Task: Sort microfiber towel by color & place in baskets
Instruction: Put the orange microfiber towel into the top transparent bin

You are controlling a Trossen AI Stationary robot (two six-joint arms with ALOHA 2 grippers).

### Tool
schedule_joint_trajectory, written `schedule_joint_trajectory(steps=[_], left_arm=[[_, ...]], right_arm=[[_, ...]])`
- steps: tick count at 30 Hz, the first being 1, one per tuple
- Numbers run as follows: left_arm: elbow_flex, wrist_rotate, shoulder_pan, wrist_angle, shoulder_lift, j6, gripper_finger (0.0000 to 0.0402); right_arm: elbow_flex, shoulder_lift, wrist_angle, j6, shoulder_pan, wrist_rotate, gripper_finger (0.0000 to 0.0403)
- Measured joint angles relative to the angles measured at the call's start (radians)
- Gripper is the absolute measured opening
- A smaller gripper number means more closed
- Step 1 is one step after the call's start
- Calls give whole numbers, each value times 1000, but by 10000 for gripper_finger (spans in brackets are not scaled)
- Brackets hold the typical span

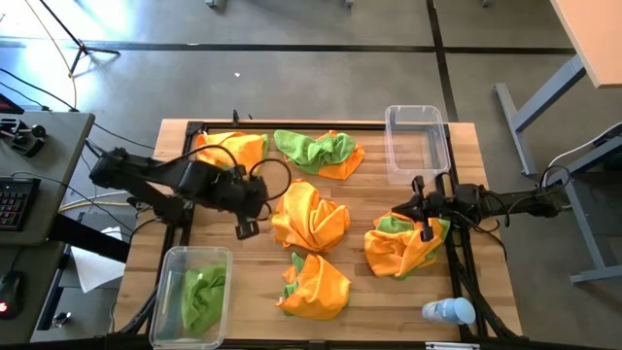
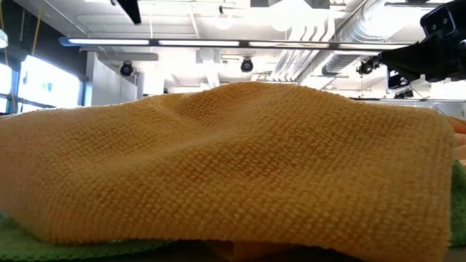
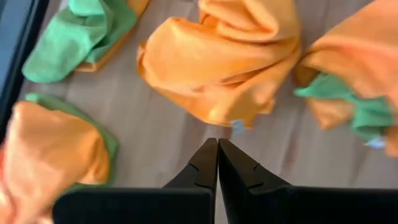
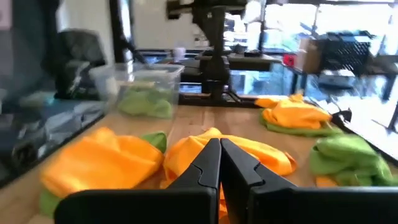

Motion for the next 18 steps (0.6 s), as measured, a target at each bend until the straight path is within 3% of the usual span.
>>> schedule_joint_trajectory(steps=[4, 10, 14, 18], left_arm=[[-91, 6, 51, 79, -10, 157, 0], [-315, 145, 152, 269, -124, 268, 0], [-456, 159, 218, 349, -257, 282, 0], [-536, 160, 265, 364, -395, 283, 0]], right_arm=[[0, 8, 21, 88, 0, 94, 0], [44, 60, 77, 61, 4, 222, 0], [154, 191, 62, 53, 4, 268, 0], [326, 415, -17, 24, 5, 301, 0]])
